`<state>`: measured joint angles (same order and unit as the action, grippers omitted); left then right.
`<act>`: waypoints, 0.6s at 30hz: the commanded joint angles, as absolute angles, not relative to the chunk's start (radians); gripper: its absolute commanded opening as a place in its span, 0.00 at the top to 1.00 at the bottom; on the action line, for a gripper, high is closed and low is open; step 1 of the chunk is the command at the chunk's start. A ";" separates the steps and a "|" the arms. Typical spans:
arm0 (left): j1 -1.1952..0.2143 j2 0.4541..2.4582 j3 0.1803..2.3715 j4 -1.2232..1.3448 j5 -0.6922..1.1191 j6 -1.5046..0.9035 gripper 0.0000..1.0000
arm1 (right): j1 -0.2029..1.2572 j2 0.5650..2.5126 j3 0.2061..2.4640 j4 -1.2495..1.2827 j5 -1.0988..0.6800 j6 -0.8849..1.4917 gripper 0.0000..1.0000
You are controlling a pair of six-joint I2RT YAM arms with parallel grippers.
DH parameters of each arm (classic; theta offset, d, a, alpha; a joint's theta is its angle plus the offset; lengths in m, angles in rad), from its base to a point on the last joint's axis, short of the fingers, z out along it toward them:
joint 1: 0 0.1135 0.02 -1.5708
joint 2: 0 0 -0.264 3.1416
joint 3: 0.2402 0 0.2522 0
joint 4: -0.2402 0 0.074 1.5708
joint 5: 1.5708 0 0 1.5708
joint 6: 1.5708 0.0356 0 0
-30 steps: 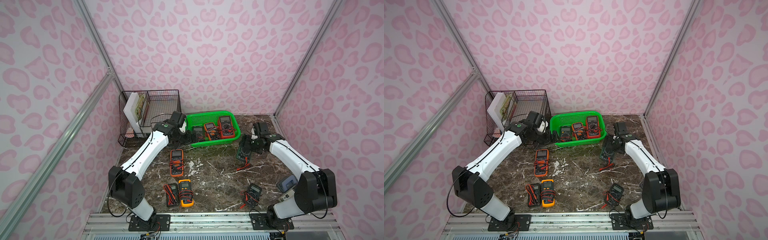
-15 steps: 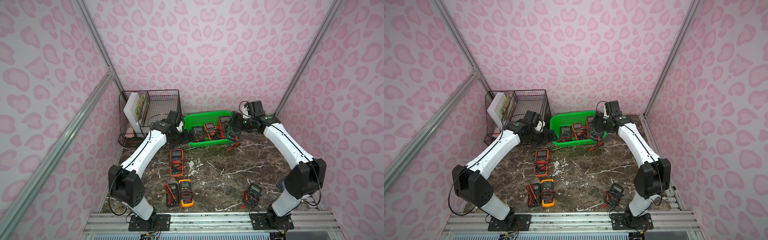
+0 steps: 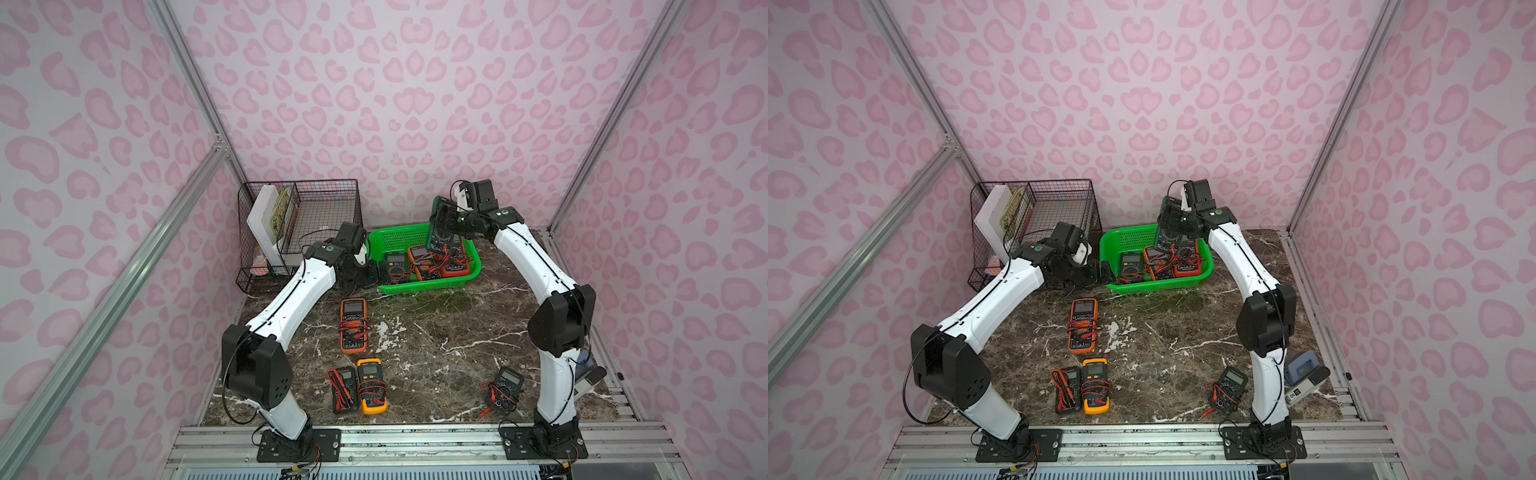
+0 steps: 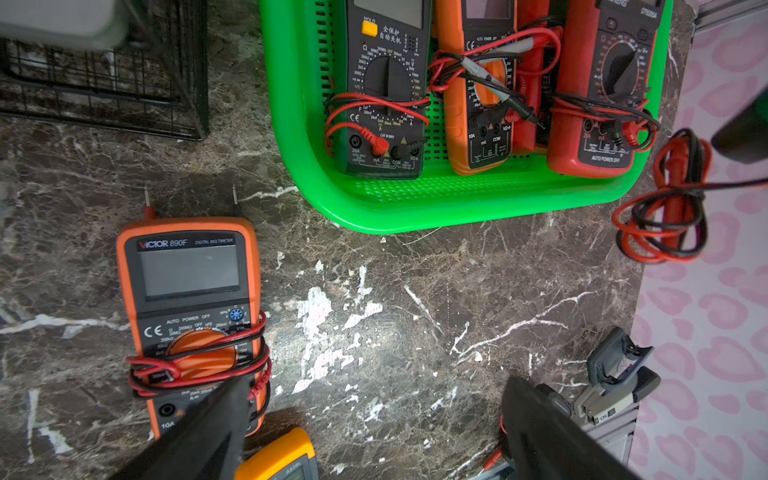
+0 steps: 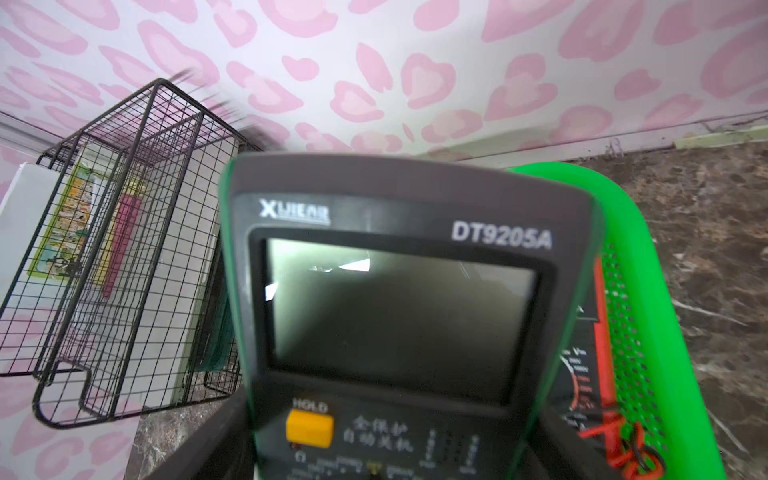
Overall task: Put the multimeter into the basket
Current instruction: Pick up the multimeter from the center of the board, then place the multimeter in the basket.
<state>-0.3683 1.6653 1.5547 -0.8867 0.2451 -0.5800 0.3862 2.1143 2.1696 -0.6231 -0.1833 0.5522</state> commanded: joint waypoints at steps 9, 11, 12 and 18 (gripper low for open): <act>-0.367 1.687 1.560 -0.903 0.239 -0.570 0.01 | 0.425 2.276 2.341 -0.524 -0.166 0.482 0.41; -0.367 1.689 1.560 -0.903 0.239 -0.571 0.01 | 0.432 2.285 2.341 -0.530 -0.155 0.467 0.41; -0.367 1.689 1.561 -0.903 0.240 -0.572 0.01 | 0.434 2.286 2.341 -0.534 -0.148 0.461 0.41; -0.367 1.691 1.568 -0.896 0.244 -0.576 0.02 | 0.450 2.323 2.341 -0.577 -0.107 0.411 0.40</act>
